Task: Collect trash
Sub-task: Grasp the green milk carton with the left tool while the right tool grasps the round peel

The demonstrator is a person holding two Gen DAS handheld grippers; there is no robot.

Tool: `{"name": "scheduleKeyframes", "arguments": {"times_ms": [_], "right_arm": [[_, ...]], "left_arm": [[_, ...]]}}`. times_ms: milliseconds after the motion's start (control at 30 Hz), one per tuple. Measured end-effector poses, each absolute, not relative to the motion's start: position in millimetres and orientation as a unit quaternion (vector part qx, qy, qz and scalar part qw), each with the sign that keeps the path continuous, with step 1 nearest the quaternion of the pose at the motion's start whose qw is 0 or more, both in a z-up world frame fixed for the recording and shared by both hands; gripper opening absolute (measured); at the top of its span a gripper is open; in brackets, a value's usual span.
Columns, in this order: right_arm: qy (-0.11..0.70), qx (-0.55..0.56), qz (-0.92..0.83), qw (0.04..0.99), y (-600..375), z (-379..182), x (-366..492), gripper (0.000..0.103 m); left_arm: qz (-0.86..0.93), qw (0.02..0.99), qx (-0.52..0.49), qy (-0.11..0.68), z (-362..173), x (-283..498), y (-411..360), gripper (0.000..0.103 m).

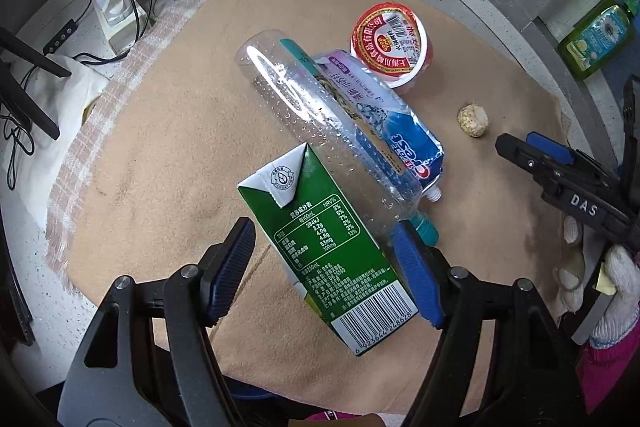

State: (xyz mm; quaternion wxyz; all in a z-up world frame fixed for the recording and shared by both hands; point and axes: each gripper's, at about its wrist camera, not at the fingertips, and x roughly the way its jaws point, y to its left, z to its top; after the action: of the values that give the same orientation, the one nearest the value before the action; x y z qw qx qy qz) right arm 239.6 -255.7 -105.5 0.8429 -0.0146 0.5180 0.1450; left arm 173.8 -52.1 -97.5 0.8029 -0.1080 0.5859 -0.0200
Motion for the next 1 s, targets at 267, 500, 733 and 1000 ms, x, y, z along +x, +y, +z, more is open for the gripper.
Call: {"name": "scheduleKeyframes", "arguments": {"times_ms": [267,500,733,1000], "right_arm": [[0.531,-0.029,0.148,0.834,-248.5,-122.1,259.4,0.077],[0.541,-0.049,0.144,0.827,-241.1,-136.2,271.8,0.066],[0.546,-0.076,0.140,0.823,-232.0,-144.6,279.3,0.053],[0.538,-0.136,0.128,0.822,-218.2,-147.3,278.5,0.034]], "left_arm": [[-0.017,0.799,-0.116,0.590,-101.9,177.6,-48.6,0.057],[-0.015,0.800,-0.132,0.585,-102.1,177.8,-42.9,0.051],[-0.020,0.802,-0.136,0.581,-102.5,177.0,-41.1,0.048],[-0.021,0.808,-0.132,0.574,-99.5,171.2,-36.6,0.047]]}}
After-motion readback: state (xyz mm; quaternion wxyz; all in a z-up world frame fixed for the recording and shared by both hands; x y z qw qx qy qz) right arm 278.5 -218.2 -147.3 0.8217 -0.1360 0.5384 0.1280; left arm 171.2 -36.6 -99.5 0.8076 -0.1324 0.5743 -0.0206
